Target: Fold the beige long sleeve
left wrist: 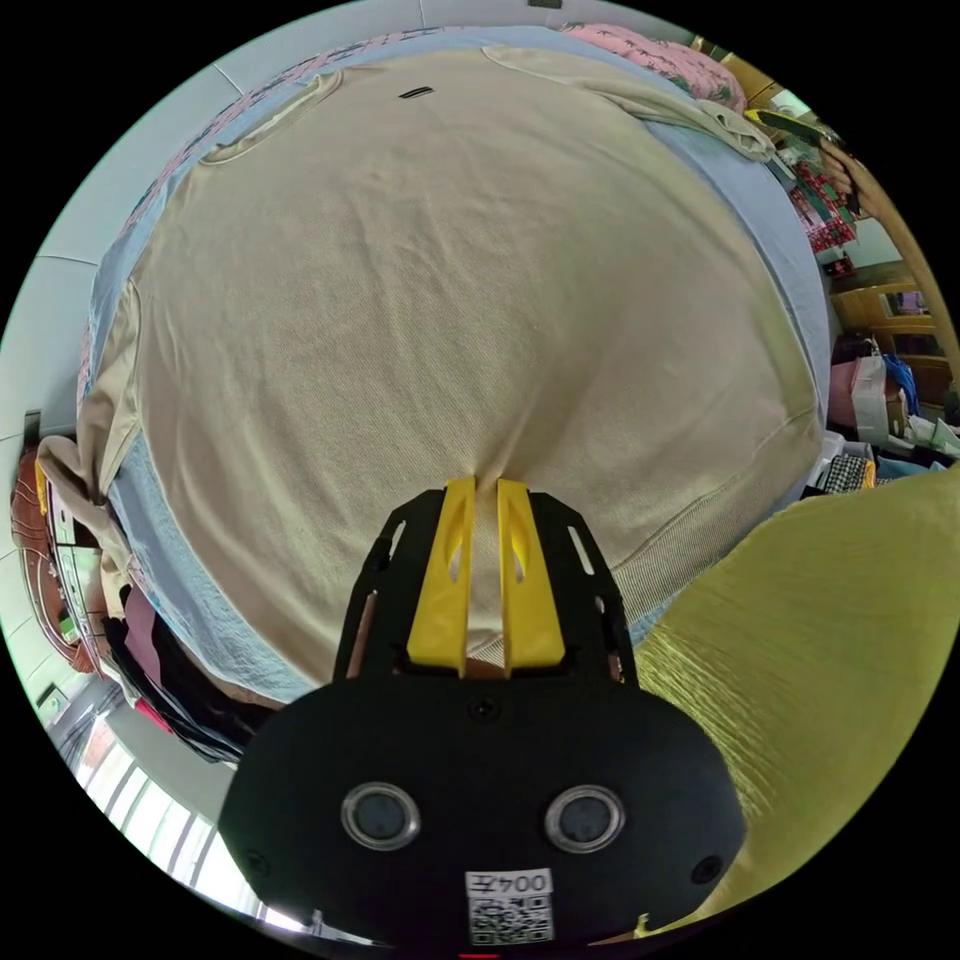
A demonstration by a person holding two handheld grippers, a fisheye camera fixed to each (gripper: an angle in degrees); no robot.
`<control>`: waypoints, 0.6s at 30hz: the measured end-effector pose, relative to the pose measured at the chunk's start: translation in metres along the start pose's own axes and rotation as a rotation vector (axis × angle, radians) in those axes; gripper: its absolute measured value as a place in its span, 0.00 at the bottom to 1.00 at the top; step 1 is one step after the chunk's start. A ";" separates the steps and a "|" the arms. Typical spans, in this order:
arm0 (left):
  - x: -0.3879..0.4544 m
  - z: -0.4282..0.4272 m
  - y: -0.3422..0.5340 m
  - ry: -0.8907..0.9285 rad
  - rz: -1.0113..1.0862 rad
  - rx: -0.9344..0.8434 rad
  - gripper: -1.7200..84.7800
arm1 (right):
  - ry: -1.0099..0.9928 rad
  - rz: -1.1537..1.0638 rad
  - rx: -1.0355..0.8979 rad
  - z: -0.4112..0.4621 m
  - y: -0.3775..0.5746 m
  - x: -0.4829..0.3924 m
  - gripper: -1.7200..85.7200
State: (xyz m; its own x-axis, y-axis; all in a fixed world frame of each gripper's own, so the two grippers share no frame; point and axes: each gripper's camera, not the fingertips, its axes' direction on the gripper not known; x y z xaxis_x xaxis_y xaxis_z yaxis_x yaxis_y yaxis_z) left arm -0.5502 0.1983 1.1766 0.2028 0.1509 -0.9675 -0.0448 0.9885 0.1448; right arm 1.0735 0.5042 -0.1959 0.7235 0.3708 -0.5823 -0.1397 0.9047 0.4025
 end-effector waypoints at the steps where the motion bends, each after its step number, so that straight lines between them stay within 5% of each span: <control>1: 0.001 0.000 -0.001 -0.003 -0.001 -0.003 0.04 | 0.025 -0.032 -0.012 0.004 0.000 0.003 0.15; 9: 0.004 0.004 -0.007 -0.018 -0.017 -0.033 0.04 | -0.113 0.013 -0.223 0.065 -0.022 0.042 0.15; 18: 0.006 0.009 -0.009 -0.022 -0.042 -0.032 0.04 | -0.247 0.165 0.031 -0.009 -0.006 0.116 0.16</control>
State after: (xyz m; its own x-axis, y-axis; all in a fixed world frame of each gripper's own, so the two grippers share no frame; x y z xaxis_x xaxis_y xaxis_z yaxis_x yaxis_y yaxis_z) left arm -0.5397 0.1910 1.1711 0.2266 0.1104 -0.9677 -0.0673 0.9930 0.0975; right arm 1.1519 0.5437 -0.2718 0.8355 0.4471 -0.3195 -0.2515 0.8281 0.5010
